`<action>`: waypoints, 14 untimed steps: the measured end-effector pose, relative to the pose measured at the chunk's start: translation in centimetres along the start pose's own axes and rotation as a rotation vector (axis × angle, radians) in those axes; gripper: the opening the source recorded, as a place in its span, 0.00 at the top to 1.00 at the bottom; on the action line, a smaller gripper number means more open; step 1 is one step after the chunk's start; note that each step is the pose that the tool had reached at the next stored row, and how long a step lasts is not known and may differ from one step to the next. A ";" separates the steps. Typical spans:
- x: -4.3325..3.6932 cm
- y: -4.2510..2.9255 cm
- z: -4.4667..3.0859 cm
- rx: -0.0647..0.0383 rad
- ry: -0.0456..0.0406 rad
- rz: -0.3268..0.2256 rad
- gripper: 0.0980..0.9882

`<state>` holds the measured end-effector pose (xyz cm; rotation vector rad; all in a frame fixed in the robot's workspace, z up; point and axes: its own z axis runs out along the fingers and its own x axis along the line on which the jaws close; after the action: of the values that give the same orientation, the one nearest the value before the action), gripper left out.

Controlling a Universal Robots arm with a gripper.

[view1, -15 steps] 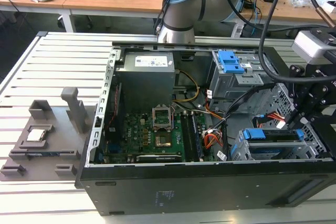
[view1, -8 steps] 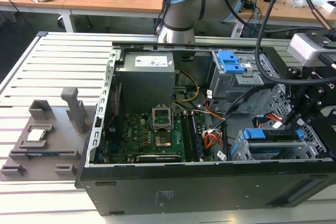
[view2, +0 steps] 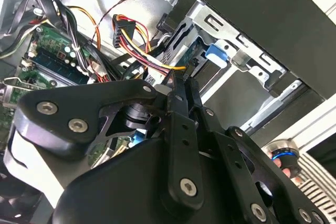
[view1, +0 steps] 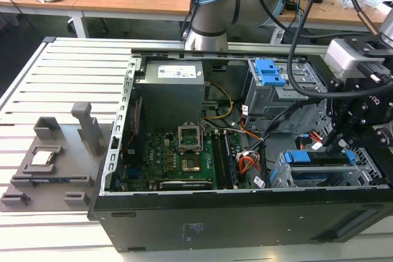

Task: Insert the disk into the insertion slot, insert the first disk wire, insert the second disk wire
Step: 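Insert the first disk wire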

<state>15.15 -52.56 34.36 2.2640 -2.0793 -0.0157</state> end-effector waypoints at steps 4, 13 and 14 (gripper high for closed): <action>0.00 -0.09 0.03 0.000 -0.0006 0.002 0.93; 0.01 -0.17 -0.18 -0.001 -0.0018 0.032 0.93; 0.02 -0.17 -0.17 -0.001 -0.0023 0.037 0.93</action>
<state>15.33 -52.55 34.52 2.2248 -2.1216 -0.0179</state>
